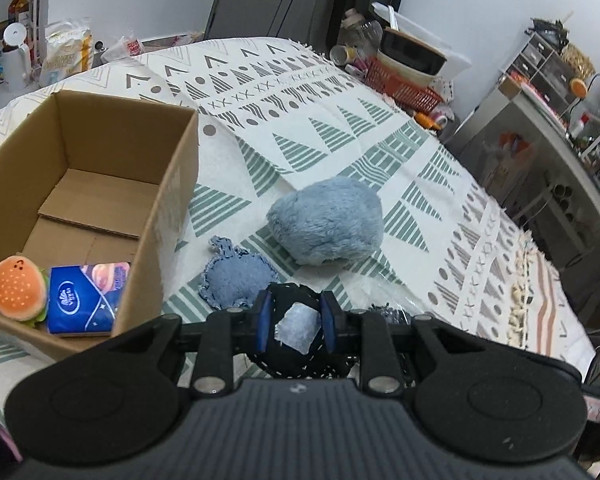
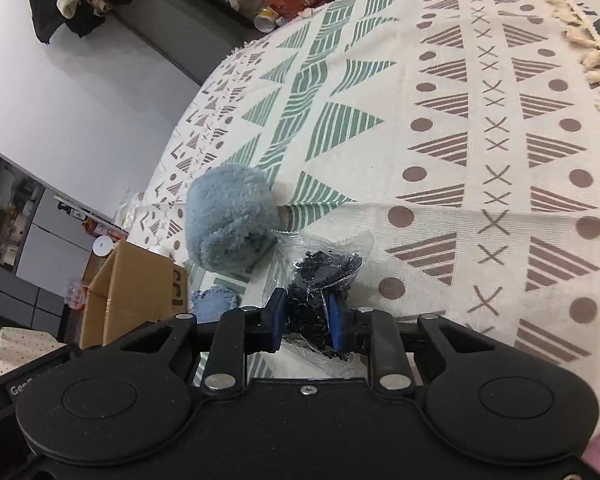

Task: Organize soft objects
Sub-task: 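Carry both black items over the cardboard box and open both tools to release them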

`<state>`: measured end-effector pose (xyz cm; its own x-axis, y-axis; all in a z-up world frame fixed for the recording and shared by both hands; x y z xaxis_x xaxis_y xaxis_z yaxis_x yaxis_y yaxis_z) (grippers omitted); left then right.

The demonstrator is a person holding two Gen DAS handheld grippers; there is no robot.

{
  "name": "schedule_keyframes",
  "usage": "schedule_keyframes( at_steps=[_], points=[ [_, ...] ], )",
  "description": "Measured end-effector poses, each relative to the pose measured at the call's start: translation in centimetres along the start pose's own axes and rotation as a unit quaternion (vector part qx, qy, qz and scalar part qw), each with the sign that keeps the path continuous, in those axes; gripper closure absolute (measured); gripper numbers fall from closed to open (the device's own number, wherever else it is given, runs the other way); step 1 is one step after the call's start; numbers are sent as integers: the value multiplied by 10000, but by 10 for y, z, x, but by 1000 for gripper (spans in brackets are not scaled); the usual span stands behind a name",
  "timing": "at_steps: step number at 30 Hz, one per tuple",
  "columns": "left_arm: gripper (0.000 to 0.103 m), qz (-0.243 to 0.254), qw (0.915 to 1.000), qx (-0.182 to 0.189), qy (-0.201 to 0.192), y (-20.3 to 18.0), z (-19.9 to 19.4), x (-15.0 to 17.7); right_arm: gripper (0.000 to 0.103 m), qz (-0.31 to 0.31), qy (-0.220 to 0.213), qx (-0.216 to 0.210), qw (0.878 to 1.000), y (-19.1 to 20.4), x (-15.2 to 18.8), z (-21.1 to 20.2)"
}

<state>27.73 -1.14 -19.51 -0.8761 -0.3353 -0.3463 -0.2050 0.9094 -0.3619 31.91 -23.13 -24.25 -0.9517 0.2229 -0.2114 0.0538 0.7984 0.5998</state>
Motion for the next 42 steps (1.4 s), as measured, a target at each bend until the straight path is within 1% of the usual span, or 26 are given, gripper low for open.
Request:
schedule_keyframes(
  at_steps=[8, 14, 20, 30, 33, 36, 40, 42],
  points=[
    [78, -15, 9995, 240, -191, 3, -20, 0, 81, -245, -228, -29, 9994, 22, 8, -24],
    [78, -97, 9986, 465, -237, 10, -29, 0, 81, -346, -401, 30, 9986, 42, 14, -35],
    [78, -309, 9960, 728, -423, 26, -47, -8, 81, -521, -508, 54, 9973, 70, 23, -40],
    [77, -849, 9907, 870, -619, 71, -68, -22, 81, -761, -609, -66, 9952, 120, 29, -34],
    [77, -1125, 9878, 856, -658, 89, -71, -25, 81, -838, -621, -128, 9945, 134, 30, -28],
    [77, -1374, 9852, 744, -708, 107, -73, -29, 81, -889, -608, -197, 9940, 147, 30, -19],
    [77, -1724, 9793, 731, -771, 130, -76, -33, 81, -965, -562, -286, 9933, 163, 32, -9],
    [77, -1854, 9770, 650, -826, 140, -79, -35, 81, -1006, -518, -344, 9930, 170, 32, -3]
  ],
)
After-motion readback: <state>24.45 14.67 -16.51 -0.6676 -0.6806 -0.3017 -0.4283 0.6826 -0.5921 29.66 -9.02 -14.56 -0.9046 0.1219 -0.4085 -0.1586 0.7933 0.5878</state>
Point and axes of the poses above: each gripper's, at about its wrist camera, not at the fingertips, and z roughly the way its jaws point, y to its left, x to its underside, the point moved 4 cm from there along z, roughly the way its jaws point, and after that the axes turned 14 degrees about y, right-handed, at the moved point
